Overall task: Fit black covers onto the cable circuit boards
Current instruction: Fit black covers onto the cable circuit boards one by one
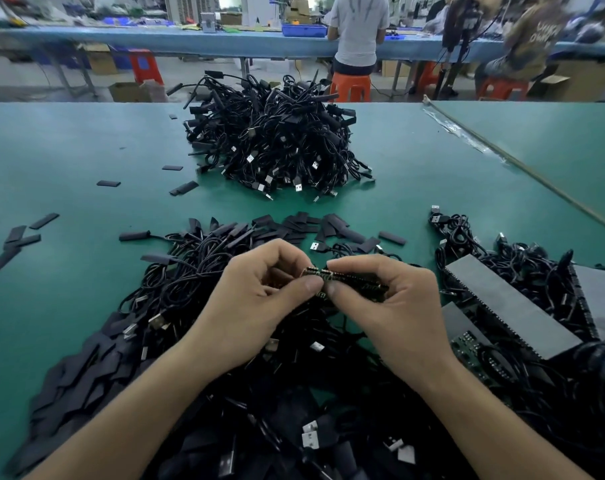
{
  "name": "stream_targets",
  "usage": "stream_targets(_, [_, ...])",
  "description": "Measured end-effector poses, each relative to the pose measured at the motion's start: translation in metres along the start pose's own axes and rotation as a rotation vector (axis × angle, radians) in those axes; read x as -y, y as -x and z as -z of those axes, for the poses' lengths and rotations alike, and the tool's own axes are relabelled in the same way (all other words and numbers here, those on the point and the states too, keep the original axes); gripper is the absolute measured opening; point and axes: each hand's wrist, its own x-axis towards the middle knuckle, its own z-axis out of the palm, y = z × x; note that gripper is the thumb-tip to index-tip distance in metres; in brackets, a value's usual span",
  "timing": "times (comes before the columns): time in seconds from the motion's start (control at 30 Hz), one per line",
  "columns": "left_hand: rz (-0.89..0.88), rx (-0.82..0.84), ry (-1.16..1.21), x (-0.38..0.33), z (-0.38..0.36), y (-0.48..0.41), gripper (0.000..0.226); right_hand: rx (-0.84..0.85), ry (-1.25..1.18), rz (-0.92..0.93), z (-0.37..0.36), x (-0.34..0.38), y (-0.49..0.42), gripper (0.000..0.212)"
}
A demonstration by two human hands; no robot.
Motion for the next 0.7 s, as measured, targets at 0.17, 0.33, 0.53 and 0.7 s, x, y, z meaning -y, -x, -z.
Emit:
stream_targets(0.17, [0.021,0.017,0.130,0.010,0.002,0.001,0.014,0.151,-0.083,-0.072,0.007,0.001,-0.006,0.010])
stream_targets(0.33, [0.031,0.083,0.157,0.012,0.005,0.002,0.017,0.343,-0.115,-0.123,0.010,-0.002,-0.009,0.006])
stream_targets(0.53, [0.027,0.106,0.186,0.015,0.007,0.003,0.015,0.439,-0.157,-0.168,0.011,-0.002,-0.013,0.007])
stream_targets(0.7, [0.113,0.140,0.288,0.020,0.009,0.003,0.013,0.483,-0.253,-0.250,0.010,-0.002,-0.014,0.009])
